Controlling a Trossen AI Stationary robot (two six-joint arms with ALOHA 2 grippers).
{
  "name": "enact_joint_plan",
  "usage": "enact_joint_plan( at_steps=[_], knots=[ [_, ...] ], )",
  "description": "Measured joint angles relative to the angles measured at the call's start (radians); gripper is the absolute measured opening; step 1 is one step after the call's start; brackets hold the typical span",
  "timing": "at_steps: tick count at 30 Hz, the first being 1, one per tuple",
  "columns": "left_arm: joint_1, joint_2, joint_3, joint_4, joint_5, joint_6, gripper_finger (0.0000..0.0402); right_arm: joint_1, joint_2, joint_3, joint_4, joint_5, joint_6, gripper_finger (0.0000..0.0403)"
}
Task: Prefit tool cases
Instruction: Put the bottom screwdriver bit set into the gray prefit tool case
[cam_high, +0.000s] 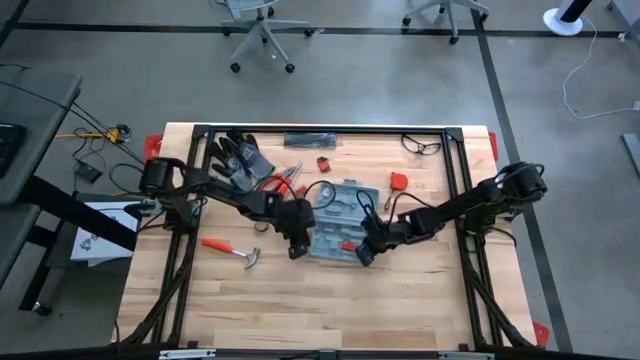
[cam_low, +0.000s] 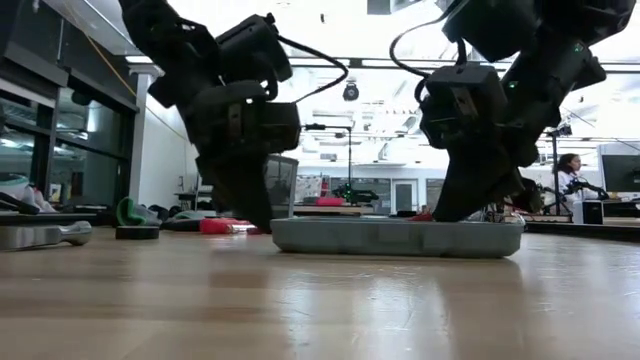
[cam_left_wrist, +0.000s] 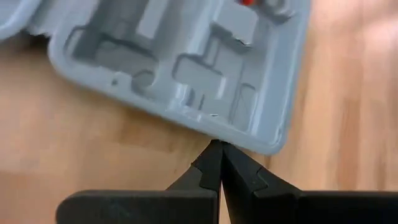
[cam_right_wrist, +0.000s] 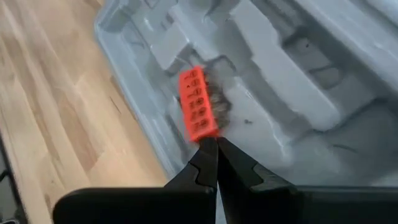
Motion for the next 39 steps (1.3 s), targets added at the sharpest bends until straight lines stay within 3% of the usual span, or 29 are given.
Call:
enact_joint_plan(
  at_steps=[8, 22, 29, 39],
  knots=[
    [-0.018, 0.046, 0.000, 0.068, 0.006, -0.051, 0.0000, -0.015, 0.034, 0.001, 0.051, -0.016, -0.005, 0.0000],
    [-0.017, 0.046, 0.000, 0.061, -0.004, -0.024, 0.0000, -0.060, -0.029, 0.000, -0.024, 0.074, -0.027, 0.0000],
    [-0.017, 0.046, 0.000, 0.064, -0.004, -0.022, 0.0000, -0.110, -0.038, 0.000, -0.035, 0.047, -0.067, 0.0000],
    [-0.016, 0.046, 0.000, 0.066, -0.008, -0.006, 0.0000, -0.052, -0.054, 0.000, -0.072, -0.006, -0.044, 0.0000]
  ],
)
